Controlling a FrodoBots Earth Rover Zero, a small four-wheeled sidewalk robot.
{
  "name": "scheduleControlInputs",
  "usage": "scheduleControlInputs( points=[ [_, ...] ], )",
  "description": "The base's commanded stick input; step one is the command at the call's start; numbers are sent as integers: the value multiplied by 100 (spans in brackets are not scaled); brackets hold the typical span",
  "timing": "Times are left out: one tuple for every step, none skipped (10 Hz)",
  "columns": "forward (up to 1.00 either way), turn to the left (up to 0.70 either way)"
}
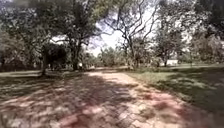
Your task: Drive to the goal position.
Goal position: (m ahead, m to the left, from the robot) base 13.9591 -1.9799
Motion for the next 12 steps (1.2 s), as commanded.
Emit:
scheduleControlInputs(
  points=[
    [70,-35],
    [70,0],
    [70,0],
    [70,0],
    [70,0],
    [70,0],
    [70,0],
    [70,0],
    [70,0],
    [70,0],
    [70,0],
    [70,0]
  ],
)
